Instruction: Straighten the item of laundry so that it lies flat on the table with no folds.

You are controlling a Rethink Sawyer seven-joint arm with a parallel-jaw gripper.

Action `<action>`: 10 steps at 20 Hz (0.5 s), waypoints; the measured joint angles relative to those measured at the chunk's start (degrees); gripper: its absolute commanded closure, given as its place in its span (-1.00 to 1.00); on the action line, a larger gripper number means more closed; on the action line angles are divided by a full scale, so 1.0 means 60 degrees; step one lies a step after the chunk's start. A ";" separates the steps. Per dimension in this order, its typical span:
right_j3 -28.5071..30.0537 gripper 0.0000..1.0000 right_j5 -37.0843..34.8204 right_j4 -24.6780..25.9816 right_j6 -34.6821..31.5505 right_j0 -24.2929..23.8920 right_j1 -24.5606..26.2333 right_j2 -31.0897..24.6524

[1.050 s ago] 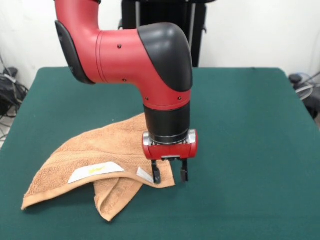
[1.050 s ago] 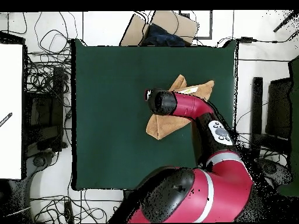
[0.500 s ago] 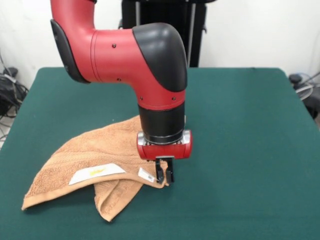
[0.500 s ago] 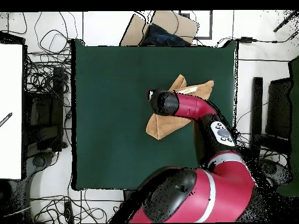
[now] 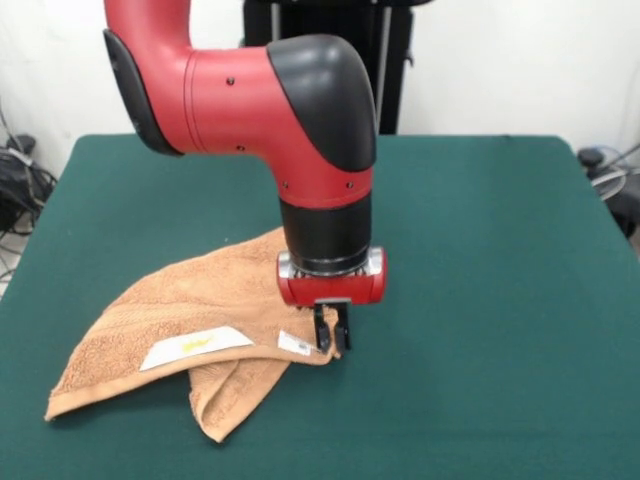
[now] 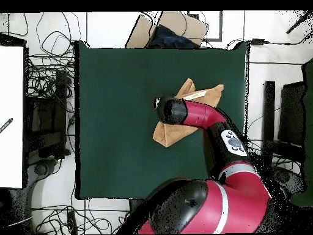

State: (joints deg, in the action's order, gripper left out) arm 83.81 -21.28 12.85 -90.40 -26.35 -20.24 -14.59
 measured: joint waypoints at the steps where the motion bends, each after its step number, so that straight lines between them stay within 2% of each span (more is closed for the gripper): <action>1: 0.0127 1.00 0.0000 -0.0006 0.0000 -0.0012 -0.0079 0.0001; 10: 0.1227 1.00 0.0000 -0.0049 0.0000 -0.0050 -0.0870 0.0001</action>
State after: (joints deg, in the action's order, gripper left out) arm 91.17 -21.28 12.55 -90.40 -26.65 -25.45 -14.58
